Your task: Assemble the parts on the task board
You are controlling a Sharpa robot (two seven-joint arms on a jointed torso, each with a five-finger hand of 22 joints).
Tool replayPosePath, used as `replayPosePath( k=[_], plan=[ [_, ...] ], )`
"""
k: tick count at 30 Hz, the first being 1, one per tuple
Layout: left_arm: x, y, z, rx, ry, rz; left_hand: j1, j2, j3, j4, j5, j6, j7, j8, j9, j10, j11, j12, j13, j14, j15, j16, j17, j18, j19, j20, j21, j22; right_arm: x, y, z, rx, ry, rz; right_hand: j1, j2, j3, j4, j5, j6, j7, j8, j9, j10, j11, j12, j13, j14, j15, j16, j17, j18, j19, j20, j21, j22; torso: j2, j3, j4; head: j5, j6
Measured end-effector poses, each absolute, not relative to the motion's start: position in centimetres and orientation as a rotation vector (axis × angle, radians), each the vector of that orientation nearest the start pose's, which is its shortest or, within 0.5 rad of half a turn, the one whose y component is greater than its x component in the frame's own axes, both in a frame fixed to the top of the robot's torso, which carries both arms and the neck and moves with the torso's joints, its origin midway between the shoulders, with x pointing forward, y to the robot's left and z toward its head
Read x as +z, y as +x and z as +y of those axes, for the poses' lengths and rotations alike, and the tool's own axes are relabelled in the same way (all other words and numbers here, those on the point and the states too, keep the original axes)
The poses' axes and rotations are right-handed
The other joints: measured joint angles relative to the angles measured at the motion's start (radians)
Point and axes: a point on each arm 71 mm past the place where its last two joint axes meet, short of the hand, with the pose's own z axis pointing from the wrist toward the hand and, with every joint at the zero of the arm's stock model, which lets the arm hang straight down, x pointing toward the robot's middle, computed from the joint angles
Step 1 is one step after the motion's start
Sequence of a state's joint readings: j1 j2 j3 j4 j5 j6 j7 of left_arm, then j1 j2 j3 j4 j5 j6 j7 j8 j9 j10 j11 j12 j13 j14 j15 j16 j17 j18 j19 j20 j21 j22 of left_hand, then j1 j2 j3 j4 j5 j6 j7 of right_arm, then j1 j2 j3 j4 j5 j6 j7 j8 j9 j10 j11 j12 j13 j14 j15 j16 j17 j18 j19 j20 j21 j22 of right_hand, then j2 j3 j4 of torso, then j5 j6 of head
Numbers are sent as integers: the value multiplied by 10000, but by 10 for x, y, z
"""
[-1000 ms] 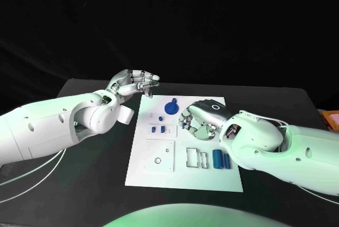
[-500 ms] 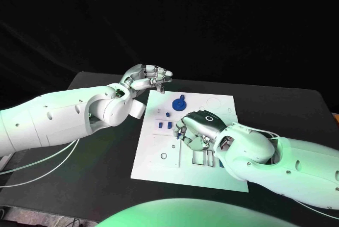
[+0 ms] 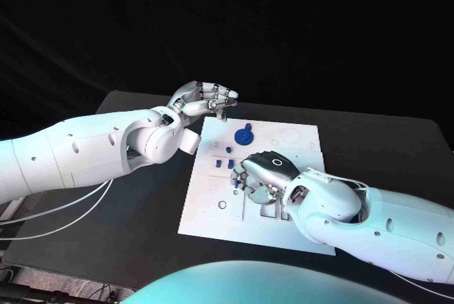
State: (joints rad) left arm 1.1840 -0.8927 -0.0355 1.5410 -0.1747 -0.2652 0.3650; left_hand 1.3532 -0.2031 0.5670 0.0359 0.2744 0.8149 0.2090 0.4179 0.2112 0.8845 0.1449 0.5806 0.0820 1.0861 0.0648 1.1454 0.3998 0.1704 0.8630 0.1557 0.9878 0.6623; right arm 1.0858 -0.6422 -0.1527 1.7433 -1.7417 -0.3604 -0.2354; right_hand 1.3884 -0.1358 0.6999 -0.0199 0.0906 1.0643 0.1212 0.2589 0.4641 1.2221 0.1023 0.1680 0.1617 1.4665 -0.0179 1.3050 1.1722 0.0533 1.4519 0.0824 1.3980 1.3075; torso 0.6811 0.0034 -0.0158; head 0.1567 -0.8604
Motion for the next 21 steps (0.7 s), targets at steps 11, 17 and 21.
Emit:
replayPosePath(
  k=[11,17,21],
  plan=[
    [-181,482,222,-15109,-9442,15052,0,0,1,0,0,1,0,0,11,0,0,0,9,0,0,0,8,0,0,0,0,-1,-244,373,-47,8831,-5054,16541,0,-1,11,-11,25,-17,-17,-1,12,3,3,-4,5,0,0,0,-11,0,0,0,0,-1,6,1,1,57,-41],
    [-181,482,222,-15095,-9450,15055,0,0,-28,-29,0,1,0,-36,11,-39,-1,0,8,-36,36,38,11,0,1,0,0,-2,-246,373,-47,8832,-5068,16564,-1,-2,10,-11,24,-18,-18,-4,11,4,4,-21,4,0,0,0,-11,0,0,0,0,-2,7,1,3,73,-89],
    [-182,482,223,-15073,-9459,15051,0,0,-28,-28,0,0,0,-36,10,-72,-1,0,8,-36,36,38,11,0,1,0,0,-2,-247,373,-47,8833,-5087,16578,-1,-2,10,-11,22,-19,-19,-8,9,5,5,-42,3,0,0,0,-10,0,0,0,0,-1,6,1,0,101,-109]
  ],
)
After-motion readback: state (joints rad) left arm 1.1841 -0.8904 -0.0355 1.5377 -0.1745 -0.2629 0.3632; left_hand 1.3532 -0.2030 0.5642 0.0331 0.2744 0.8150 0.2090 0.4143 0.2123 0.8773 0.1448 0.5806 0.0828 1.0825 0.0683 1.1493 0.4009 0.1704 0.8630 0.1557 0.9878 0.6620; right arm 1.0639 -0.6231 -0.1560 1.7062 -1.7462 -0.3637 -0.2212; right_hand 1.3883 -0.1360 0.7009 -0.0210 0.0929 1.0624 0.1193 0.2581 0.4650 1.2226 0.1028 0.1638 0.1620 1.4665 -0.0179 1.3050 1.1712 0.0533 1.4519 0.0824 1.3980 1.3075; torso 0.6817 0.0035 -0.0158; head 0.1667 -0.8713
